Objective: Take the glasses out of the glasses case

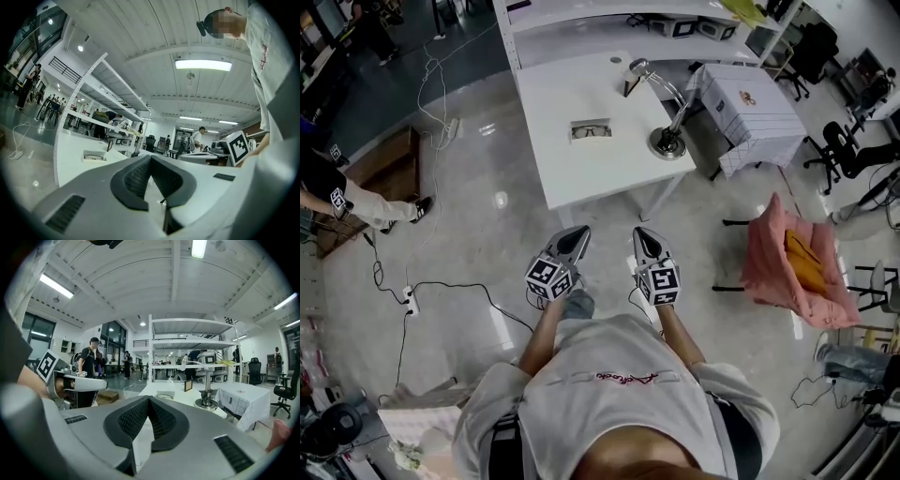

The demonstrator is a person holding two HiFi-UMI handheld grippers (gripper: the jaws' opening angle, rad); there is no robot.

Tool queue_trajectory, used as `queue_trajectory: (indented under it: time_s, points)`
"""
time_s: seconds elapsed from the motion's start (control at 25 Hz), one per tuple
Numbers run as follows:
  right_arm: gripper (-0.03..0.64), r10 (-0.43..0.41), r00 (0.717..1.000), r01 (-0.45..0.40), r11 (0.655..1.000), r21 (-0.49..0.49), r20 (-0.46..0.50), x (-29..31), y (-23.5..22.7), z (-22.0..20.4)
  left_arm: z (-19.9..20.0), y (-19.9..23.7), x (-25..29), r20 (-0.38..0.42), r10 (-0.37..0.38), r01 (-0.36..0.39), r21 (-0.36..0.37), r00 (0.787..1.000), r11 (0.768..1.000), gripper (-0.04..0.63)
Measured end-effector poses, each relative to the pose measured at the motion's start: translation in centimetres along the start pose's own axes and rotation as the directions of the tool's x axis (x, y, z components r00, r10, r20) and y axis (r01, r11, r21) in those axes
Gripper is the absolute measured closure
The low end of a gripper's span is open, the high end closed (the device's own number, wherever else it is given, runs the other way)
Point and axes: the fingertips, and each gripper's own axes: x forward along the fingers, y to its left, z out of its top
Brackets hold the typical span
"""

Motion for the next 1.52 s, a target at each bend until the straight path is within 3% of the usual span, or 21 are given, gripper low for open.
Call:
queue_trajectory:
  time_s: [0.68,1.2,1.52]
  points:
    - [0.620,-0.058,0.998,0.058,0.998,-0.017,-0.008,12.5,0.8,3.0,4.3,12.3,2.9,-0.006,-0.059,0.059,-0.008,0.998,0.998,0.570]
    - [0.620,-0.070,0.996,0.070,0.998,0.002,-0.054,15.4,-0.2,1.0,3.2,14.6,4.7,-0.045,-0.079,0.078,-0.032,0.996,0.996,0.571]
    - [0.620,-0.031,0.998,0.031,0.999,0.014,-0.056,20.3,-2.2,0.7,3.4,18.2,7.5,-0.054,-0.035,0.033,-0.038,0.998,0.999,0.571]
